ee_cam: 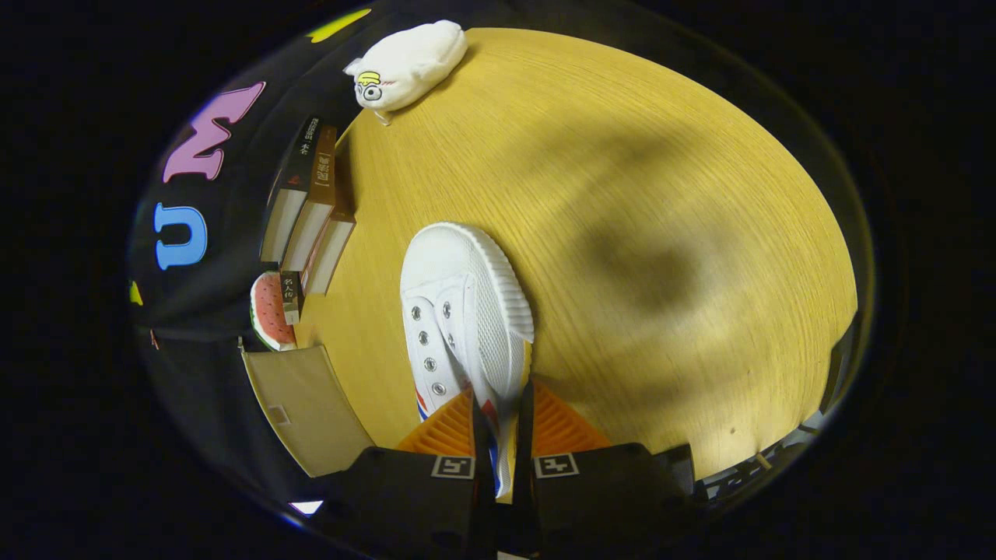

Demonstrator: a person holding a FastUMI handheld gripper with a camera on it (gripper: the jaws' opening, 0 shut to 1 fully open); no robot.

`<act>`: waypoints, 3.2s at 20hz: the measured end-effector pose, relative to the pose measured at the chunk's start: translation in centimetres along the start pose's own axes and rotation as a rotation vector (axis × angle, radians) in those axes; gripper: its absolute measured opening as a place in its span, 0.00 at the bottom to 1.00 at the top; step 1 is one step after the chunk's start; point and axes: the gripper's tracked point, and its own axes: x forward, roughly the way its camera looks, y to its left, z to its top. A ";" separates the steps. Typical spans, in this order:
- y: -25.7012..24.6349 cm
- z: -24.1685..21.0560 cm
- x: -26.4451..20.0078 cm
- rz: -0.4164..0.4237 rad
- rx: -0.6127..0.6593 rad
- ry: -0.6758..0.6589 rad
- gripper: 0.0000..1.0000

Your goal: Open the storage box then place both shoes into the box .Put the left shoe in first, then the right shoe, with the right side of both shoes facing outward in a uniform manner.

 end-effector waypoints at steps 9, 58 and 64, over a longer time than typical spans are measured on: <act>11.2 -2.2 -5.7 0.042 -0.153 -0.079 0.13; 41.7 -10.7 -14.3 0.145 -0.680 -0.769 0.99; 42.9 -10.4 -21.4 0.098 -0.827 -1.086 0.99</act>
